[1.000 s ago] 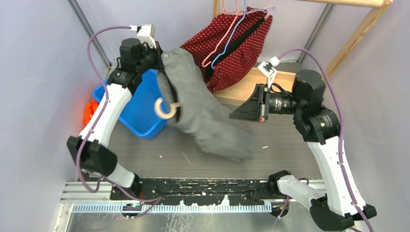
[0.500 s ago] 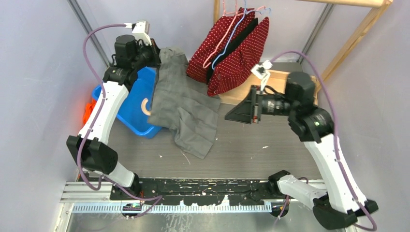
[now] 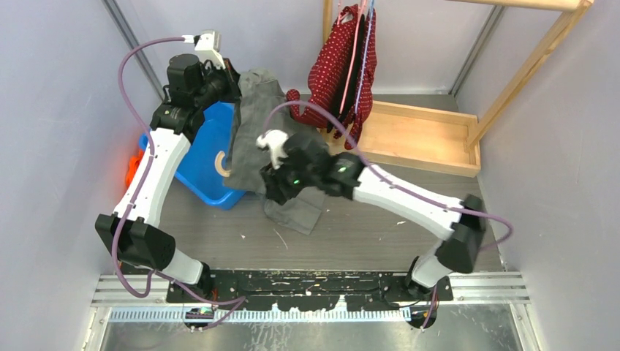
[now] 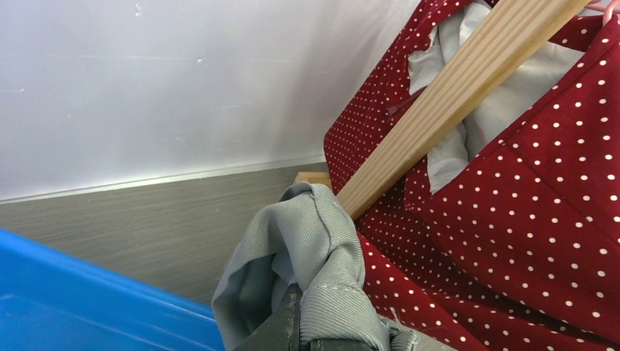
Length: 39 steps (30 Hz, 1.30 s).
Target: Remove the skirt from the hanger
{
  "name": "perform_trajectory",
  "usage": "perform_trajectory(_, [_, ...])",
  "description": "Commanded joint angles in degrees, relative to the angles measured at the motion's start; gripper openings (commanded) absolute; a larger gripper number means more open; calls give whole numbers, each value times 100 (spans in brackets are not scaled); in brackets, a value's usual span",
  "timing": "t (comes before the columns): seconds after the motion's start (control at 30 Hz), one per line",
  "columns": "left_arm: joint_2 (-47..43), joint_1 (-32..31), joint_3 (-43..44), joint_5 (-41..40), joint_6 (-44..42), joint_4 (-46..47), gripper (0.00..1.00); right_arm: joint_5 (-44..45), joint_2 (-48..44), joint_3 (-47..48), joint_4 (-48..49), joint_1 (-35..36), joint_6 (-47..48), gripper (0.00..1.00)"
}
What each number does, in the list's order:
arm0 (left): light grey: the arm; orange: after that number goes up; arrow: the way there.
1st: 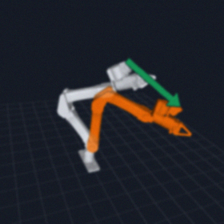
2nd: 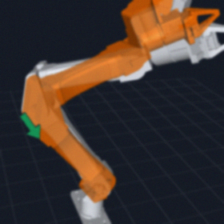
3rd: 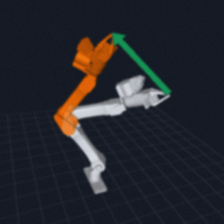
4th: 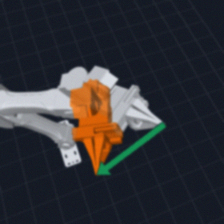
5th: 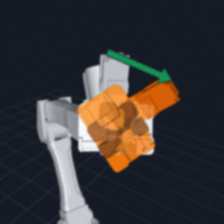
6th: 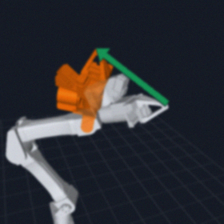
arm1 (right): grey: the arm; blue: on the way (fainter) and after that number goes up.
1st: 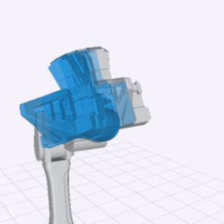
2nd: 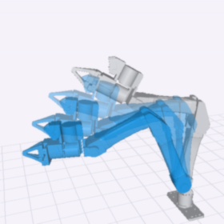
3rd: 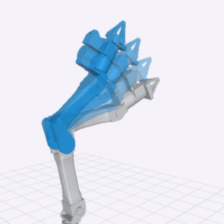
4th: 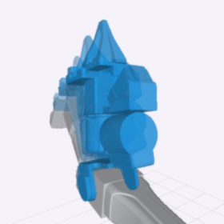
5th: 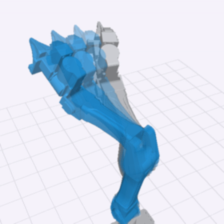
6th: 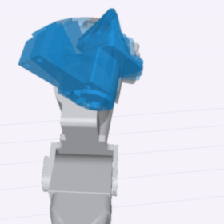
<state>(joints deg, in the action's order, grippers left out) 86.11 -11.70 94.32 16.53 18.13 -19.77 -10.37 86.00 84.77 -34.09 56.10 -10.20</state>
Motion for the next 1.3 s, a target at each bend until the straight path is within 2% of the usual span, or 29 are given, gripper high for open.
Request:
perform_trajectory(0.0, [-185, -42, 143, -137, -1, 375, 0, 2676, 728, 489, 837, 869, 1389, 58])
perform_trajectory(0.07, [-159, -51, 209, -242, -96, 257, 0, 3775, 1074, 386, 1554, 1107, 1871, 61])
perform_trajectory(0.2, [-99, -62, 308, -335, -179, 86, 0, 4427, 1495, 254, 2817, 1171, 2085, 65])
perform_trajectory(0.43, [-100, -141, 366, -522, -369, -47, 0, 4554, 1656, 348, 3710, 1297, 2299, 63])
perform_trajectory(0.57, [-107, -150, 429, -561, -428, -125, 0, 4045, 1612, 350, 3819, 1377, 2369, 63])
perform_trajectory(0.77, [-19, -154, 534, -583, -473, -238, 0, 3772, 1509, 241, 4006, 1786, 2679, 63])
perform_trajectory(0.97, [76, -214, 679, -607, -487, -309, 0, 3813, 1648, 346, 4084, 2064, 2866, 63])
perform_trajectory(1.27, [-13, -312, 716, -673, -568, -453, 0, 4476, 2324, 531, 5047, 2106, 3633, 64])
